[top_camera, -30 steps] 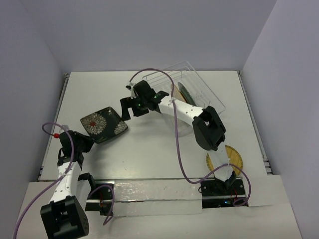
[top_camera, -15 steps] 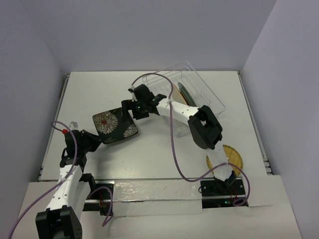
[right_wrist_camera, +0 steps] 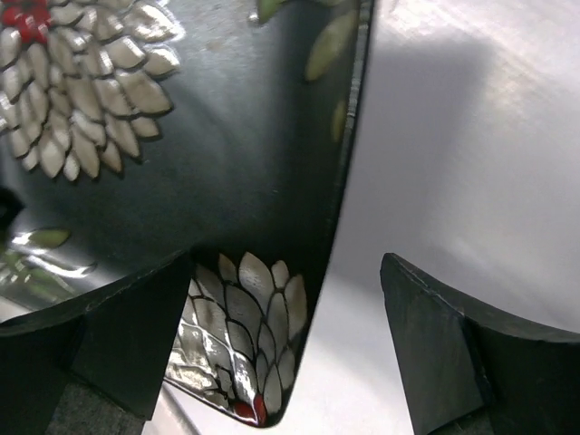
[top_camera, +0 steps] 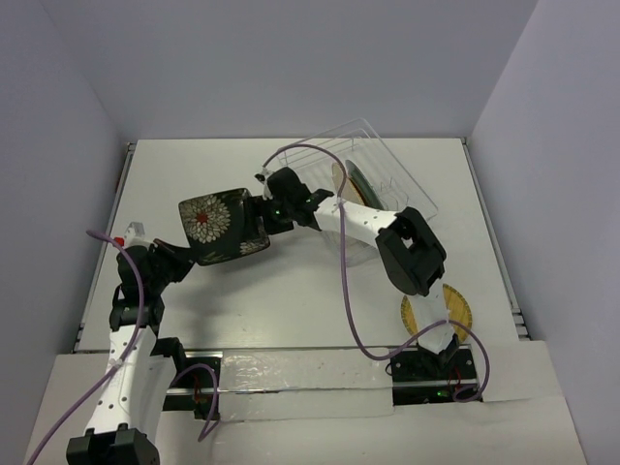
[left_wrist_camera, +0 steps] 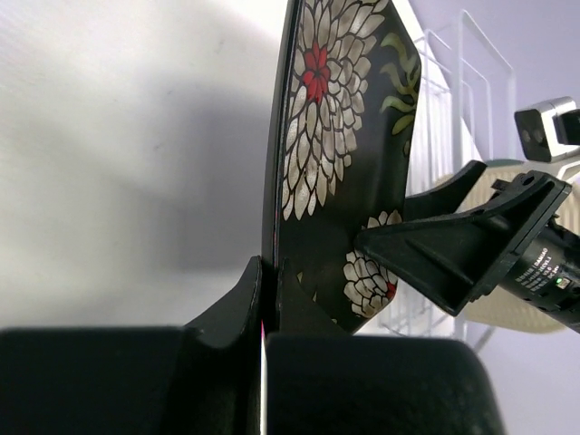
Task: Load the plates into the dish rack
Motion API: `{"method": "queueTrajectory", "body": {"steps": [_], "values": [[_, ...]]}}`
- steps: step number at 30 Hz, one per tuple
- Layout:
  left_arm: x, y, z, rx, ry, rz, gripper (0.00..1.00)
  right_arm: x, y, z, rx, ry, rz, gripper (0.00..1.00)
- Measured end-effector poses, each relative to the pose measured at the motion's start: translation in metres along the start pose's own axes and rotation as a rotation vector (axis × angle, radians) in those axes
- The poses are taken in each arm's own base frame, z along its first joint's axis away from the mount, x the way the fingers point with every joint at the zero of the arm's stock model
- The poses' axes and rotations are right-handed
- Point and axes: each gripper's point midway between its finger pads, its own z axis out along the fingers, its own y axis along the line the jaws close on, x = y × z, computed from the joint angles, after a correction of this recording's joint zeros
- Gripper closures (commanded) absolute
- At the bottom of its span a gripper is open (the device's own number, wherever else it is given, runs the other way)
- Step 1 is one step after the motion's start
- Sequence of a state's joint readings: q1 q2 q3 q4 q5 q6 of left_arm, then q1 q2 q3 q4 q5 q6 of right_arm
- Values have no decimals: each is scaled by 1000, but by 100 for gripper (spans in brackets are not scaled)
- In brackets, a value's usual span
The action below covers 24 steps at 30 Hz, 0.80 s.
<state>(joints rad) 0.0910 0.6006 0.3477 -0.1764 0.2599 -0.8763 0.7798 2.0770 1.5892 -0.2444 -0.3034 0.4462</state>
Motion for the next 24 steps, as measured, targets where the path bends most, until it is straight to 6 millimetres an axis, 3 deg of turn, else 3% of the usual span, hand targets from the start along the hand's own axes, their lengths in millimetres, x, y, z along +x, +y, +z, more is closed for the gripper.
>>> {"method": "queueTrajectory", "body": {"steps": [4, 7, 8, 12, 14, 21, 24], "values": [[3, -11, -2, 49, 23, -17, 100, -2, 16, -14, -102, -18, -11, 23], [2, -21, -4, 95, 24, -23, 100, -10, 30, -26, -187, -40, -14, 48], [0, -24, -4, 106, 16, -25, 100, -12, 32, -29, -207, -49, -7, 62], [-3, -30, -5, 135, 6, -26, 100, -31, 41, -48, -311, -83, 45, 81], [-3, -35, -6, 162, 6, -22, 99, -38, 46, -57, -349, -94, 63, 98], [-6, -61, -12, 294, 14, 30, 58, -53, 59, -86, -440, -149, 63, 100], [-5, -72, -14, 347, 31, 46, 50, -47, 60, -88, -476, -138, 73, 100]]}}
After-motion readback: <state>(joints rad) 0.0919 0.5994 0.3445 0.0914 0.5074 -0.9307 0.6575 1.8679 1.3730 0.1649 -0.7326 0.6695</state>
